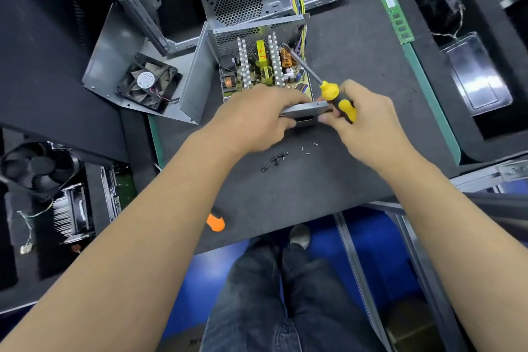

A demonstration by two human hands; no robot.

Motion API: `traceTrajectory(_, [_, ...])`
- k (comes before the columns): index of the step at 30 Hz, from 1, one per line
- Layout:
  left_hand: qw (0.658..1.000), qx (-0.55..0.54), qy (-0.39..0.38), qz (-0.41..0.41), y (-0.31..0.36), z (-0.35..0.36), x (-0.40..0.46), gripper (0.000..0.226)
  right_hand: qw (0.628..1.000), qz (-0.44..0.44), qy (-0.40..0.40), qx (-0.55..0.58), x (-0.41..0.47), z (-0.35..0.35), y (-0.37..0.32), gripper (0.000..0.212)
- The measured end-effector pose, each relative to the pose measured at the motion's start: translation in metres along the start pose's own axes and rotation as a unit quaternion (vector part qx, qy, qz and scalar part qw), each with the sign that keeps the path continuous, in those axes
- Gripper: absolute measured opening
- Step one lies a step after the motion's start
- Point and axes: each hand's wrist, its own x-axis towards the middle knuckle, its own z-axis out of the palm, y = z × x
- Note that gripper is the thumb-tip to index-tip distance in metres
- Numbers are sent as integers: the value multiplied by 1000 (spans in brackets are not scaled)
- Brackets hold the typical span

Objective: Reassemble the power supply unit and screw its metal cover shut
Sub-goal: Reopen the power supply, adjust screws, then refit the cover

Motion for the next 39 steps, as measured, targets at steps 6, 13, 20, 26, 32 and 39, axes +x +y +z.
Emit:
traceTrajectory(6, [999, 43, 18, 12, 1, 3, -1, 41, 999, -19, 0, -35, -4, 4, 1, 39])
traceTrajectory(13, [999, 26, -3, 27, -1, 0, 4, 42, 996, -60, 8, -61, -4, 8, 0, 44])
traceTrajectory(20, [999, 18, 7, 44, -3, 0, 4, 38, 999, -21, 1, -46, -4, 4, 1, 36])
traceTrajectory(26, [998, 13, 13, 52, -6, 1, 5, 39, 999, -4, -36, -38, 0, 0, -2, 35])
traceTrajectory(32, [998, -23, -9, 51, -5, -1, 6, 46, 996, -2, -63, -68, 4, -4, -3, 30])
traceTrajectory(39, [999, -16, -9, 33, -5, 0, 5, 46, 994, 17, -76, -82, 9, -4, -1, 20])
